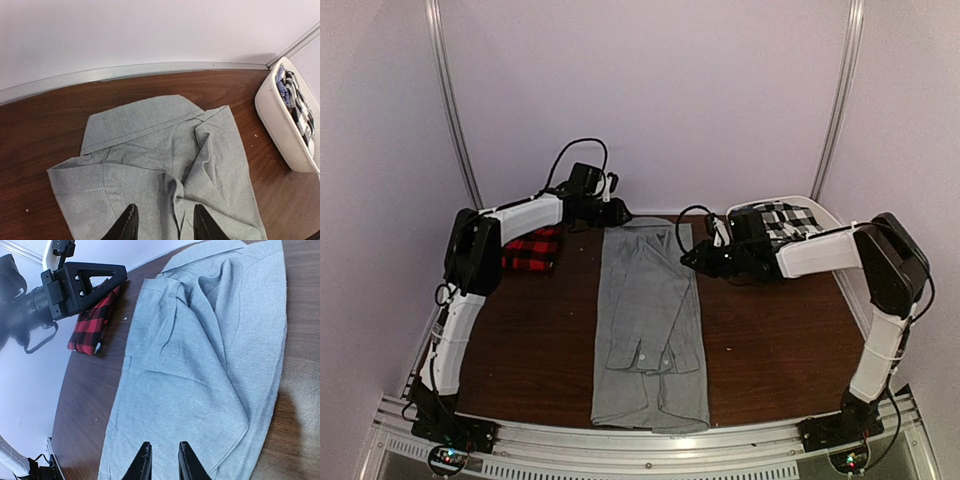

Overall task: Fold and stack the long sleeve shirts
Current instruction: Smooth out the sleeve of the rectangle-folded shirt, then smooth out the rectangle-folded shirt at the center of the board.

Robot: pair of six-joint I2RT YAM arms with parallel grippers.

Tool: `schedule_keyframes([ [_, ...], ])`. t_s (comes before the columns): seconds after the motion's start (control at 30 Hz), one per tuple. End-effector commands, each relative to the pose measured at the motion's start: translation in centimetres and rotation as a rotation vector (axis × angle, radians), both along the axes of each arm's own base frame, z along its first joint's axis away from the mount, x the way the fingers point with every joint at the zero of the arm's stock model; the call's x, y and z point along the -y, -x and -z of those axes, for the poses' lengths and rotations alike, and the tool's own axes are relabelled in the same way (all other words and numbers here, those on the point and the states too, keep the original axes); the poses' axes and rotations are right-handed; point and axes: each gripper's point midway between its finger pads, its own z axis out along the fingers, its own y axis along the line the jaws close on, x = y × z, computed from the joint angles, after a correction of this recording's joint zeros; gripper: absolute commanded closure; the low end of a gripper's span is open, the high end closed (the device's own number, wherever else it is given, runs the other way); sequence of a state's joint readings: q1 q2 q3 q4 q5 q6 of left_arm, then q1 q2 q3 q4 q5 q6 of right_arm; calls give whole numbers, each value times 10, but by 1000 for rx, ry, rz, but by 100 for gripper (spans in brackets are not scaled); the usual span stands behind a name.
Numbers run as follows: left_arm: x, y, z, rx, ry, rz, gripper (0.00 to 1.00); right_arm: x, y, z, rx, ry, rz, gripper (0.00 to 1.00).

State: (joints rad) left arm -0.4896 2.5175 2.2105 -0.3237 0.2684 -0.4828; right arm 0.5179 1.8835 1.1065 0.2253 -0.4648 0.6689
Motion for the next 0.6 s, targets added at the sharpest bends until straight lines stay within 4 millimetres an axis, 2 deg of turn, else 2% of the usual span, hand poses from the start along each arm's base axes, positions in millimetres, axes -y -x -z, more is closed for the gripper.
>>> schedule_keyframes([
  [0.0, 0, 35, -55, 60, 16, 46, 61, -8, 42, 3, -28, -31, -85, 80],
  [0.1, 4, 74, -50, 19, 8, 91, 61, -18, 71, 5, -42, -51, -131, 80],
  [0.27, 19, 153, -34, -61, -13, 180, 61, -32, 120, 6, -40, -43, -194, 80],
  [0.37, 20, 201, -25, -123, 28, 231, 61, -27, 143, 12, -52, -31, -201, 80],
  [0.43, 14, 234, -6, -194, 37, 253, 61, -21, 157, 16, -63, -25, -201, 80],
  [0.57, 9, 291, 17, -294, 45, 306, 61, -7, 185, 26, -95, -14, -208, 80],
])
